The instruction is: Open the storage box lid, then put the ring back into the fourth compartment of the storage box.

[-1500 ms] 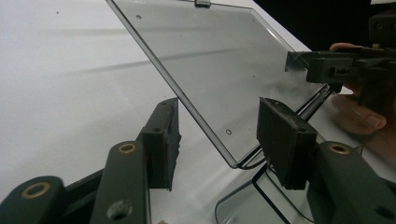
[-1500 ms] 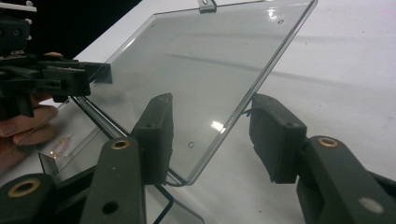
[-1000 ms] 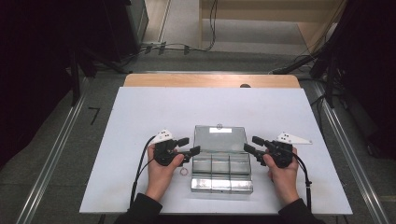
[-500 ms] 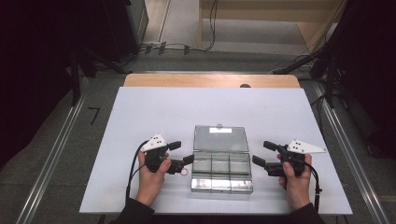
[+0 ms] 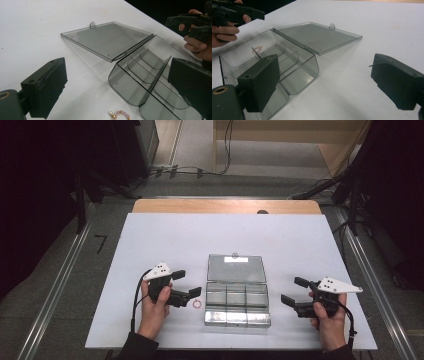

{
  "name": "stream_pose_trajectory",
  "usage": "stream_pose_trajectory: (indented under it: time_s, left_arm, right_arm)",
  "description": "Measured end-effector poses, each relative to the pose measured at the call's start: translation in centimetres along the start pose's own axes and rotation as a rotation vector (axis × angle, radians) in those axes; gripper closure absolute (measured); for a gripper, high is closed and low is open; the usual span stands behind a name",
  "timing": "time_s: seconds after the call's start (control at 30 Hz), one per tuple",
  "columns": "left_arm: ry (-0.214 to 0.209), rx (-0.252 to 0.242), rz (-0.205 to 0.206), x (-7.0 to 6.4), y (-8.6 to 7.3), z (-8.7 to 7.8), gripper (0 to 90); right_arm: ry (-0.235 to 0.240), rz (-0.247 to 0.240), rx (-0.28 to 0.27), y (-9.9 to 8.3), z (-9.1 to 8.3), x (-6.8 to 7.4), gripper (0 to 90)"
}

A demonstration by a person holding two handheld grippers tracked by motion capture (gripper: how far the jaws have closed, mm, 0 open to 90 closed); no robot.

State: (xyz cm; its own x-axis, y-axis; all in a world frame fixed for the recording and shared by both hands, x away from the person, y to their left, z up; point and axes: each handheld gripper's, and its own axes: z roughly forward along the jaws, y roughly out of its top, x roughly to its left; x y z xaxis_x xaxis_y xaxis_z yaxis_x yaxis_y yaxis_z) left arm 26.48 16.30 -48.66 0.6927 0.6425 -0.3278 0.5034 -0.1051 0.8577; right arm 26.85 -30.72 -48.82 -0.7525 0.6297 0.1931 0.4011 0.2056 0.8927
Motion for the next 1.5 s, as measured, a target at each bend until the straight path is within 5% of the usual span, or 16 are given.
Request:
stream_pose_trajectory:
  time_s: [0.27, 0.63, 0.9, 1.1, 1.5]
  left_arm:
    - [0.001, 0.039, 0.023, -0.5, -0.5, 0.0, 0.9]
    - [0.023, 0.083, 0.002, -0.4, -1.9, -0.6, 1.3]
    - [0.075, 0.12, 0.0, -0.9, -2.3, -0.3, 17.9]
    - [0.058, 0.159, 0.006, -1.3, -2.5, -0.1, 39.4]
    - [0.09, 0.201, 0.024, -1.2, -2.8, 0.2, 57.6]
  right_arm:
    - [-0.023, -0.02, 0.035, -0.7, -0.8, 0.2, 0.8]
    - [-0.056, -0.03, 0.048, -1.4, -1.8, 0.2, 0.8]
    - [-0.08, -0.018, 0.047, -2.0, -2.8, -0.2, 0.8]
    - [-0.093, -0.014, 0.055, -2.4, -3.6, -0.3, 0.8]
    - [-0.101, -0.009, 0.076, -2.6, -3.3, -0.6, 0.9]
